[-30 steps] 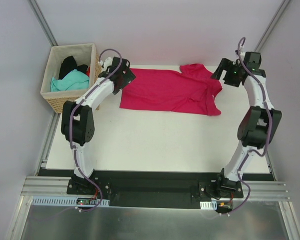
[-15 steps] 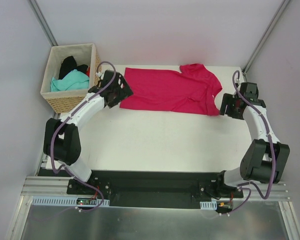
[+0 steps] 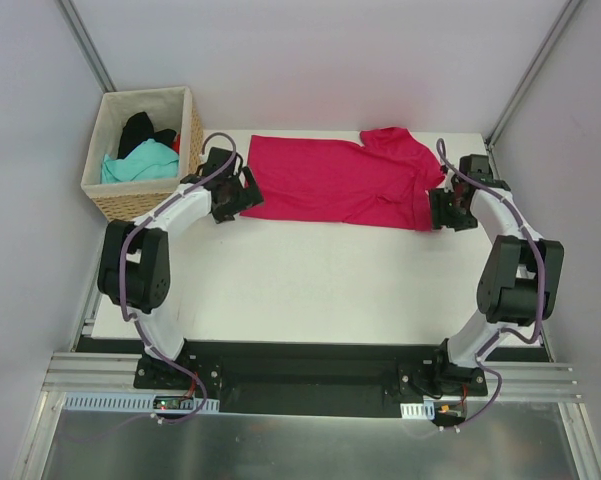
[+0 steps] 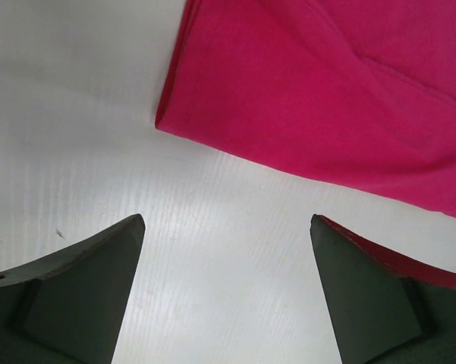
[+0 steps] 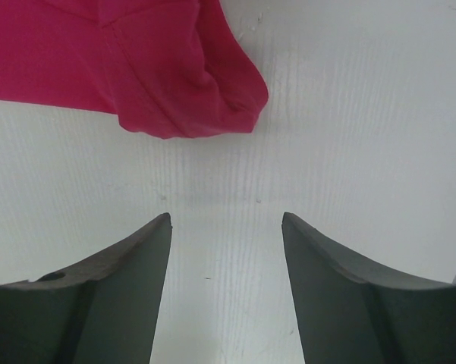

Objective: Fold and stack the t-shirts

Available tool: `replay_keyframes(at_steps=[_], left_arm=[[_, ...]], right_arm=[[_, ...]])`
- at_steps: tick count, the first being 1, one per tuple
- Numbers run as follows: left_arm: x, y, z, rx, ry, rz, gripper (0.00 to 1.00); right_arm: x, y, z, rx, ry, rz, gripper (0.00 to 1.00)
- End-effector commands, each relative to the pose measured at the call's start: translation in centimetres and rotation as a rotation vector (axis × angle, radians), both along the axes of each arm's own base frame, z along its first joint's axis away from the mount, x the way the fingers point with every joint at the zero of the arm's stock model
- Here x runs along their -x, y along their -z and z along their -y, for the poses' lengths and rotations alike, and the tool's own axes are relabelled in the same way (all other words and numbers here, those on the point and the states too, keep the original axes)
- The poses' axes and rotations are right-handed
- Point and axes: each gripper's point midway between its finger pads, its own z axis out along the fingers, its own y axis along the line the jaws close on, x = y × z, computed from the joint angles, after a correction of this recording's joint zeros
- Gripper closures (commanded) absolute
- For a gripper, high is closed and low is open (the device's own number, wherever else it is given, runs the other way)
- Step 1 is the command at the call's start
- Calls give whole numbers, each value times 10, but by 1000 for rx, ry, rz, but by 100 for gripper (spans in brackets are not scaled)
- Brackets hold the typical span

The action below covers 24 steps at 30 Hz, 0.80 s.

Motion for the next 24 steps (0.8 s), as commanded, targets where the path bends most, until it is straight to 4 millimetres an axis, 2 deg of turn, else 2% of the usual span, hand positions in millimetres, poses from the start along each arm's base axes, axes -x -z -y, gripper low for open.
replay_keyframes(at_steps=[1, 8, 16, 24], left_arm=[[-12, -7, -1, 20, 56, 25, 9], [-26, -1, -5, 13, 87, 24, 9], [-36, 8, -5, 16, 74, 6, 12], [-40, 22, -9, -3, 44, -31, 16]], right_arm=[[-1, -6, 15, 87, -79, -25, 37], [-12, 10, -1, 17, -154, -63, 44], [-18, 30, 3, 37, -153, -105, 51], [-26, 34, 9, 63, -143, -99, 60]])
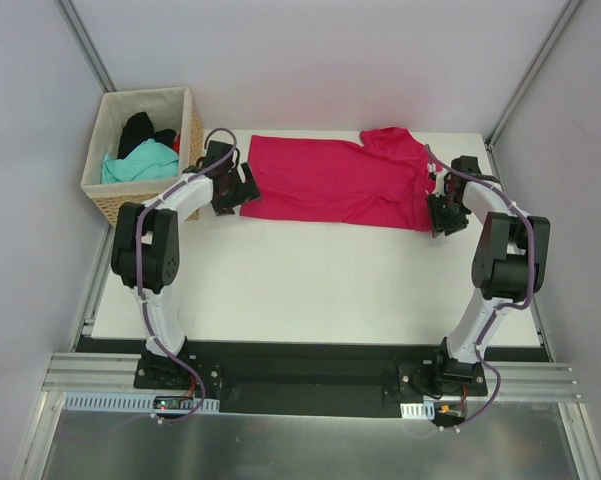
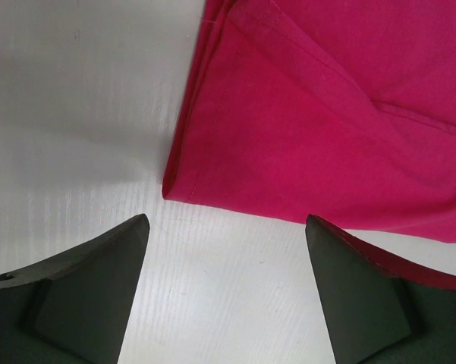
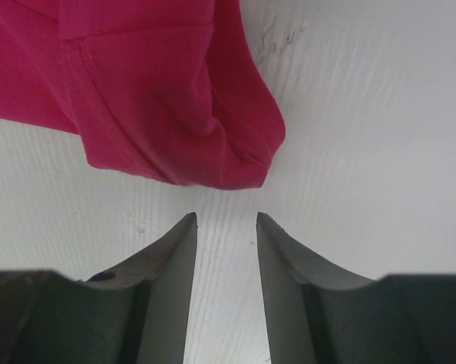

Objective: Fold and stack the t-shirts

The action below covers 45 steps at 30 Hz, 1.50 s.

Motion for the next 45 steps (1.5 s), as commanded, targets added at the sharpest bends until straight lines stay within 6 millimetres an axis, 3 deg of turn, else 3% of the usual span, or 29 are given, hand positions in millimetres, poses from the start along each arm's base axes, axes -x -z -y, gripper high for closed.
replay_keyframes(at_steps=[1, 8, 16, 28, 32, 35, 36, 37, 38, 41, 45], left_arm=[[-7, -1, -7, -24, -25, 2, 17], [-5, 9, -12, -31, -54, -28, 22], [-2, 26, -15, -48, -70, -64, 48], [-7, 39, -30, -113, -93, -73, 62], [-11, 41, -32, -130, -82, -67, 71], [-11, 44, -34, -134, -81, -73, 79], [-12, 45, -34, -135, -84, -72, 85], [-12, 46, -35, -138, -87, -75, 97], [-13, 47, -35, -138, -89, -75, 100], [-14, 48, -36, -148, -91, -75, 100], [-13, 44, -43, -183, -98, -60, 100]], right_arm=[[-19, -14, 5, 33, -15, 49, 60], [-19, -8, 4, 28, -14, 39, 66], [-18, -8, 3, 24, -12, 45, 77], [-19, -9, 2, 16, -8, 50, 81], [-19, -8, 1, 11, -7, 49, 83], [-20, -8, 2, 14, -4, 49, 87], [-20, -7, 3, 23, -1, 47, 89], [-20, -8, 4, 27, 1, 48, 90], [-21, -7, 4, 28, -1, 49, 94], [-23, -8, 4, 28, 1, 54, 99], [-21, -8, 12, 62, 14, 51, 100]])
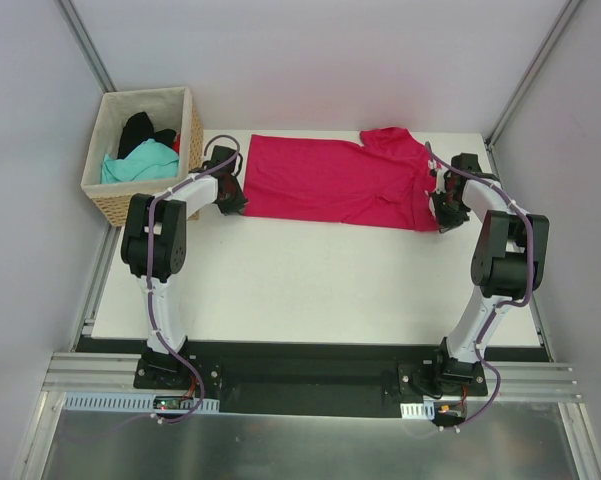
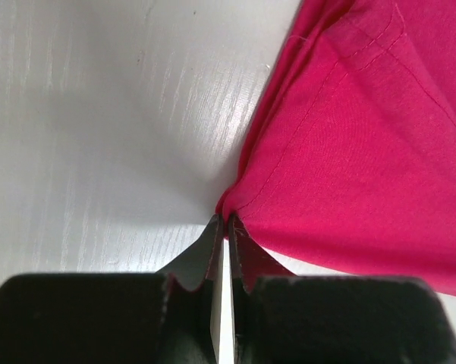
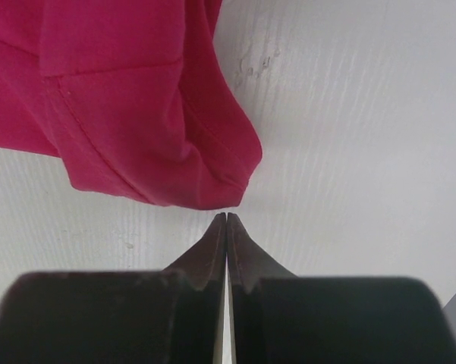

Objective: Fold and stack the t-shirts

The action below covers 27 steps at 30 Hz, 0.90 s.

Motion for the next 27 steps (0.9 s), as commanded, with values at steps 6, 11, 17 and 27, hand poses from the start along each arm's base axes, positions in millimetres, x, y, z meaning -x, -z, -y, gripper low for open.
replay_keyframes(at_steps=[6, 11, 17, 27], left_arm=[[0, -2, -23, -90, -21, 8, 100], [2, 2, -21, -78, -21, -3, 100], [2, 3, -20, -73, -18, -5, 100], [1, -1, -27, -70, -15, 1, 100]], right_arm=[[-9, -8, 4, 12, 12, 40, 99], [0, -18, -17, -95, -39, 64, 73], [10, -34, -21, -89, -91, 132, 51], [-5, -14, -16, -23, -99, 63, 50]])
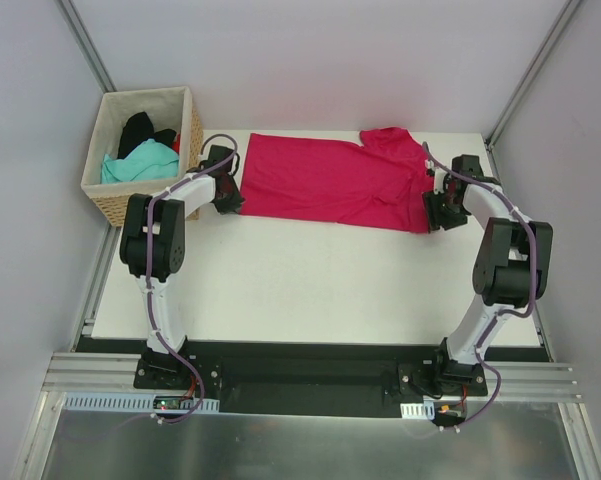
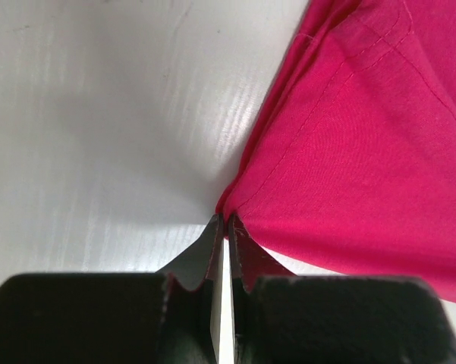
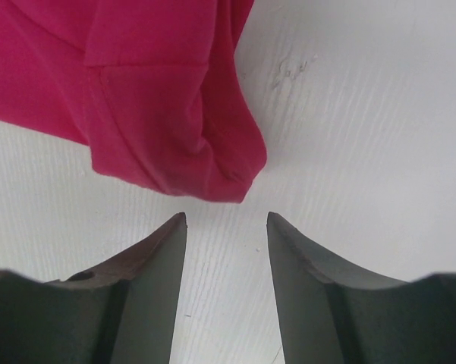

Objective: Fold and stack the t-shirts

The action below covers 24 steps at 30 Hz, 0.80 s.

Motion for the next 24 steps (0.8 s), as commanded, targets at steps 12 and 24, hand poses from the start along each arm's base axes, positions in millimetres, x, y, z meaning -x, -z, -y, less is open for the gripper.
replay_keyframes(at_steps=[12, 24], left_arm=[[5, 4, -17, -38, -13, -21, 100], [1, 4, -22, -45, -21, -17, 100]], right_arm=[[-31, -3, -13, -6, -63, 32, 61], [-28, 15, -10, 9, -66, -25, 99]])
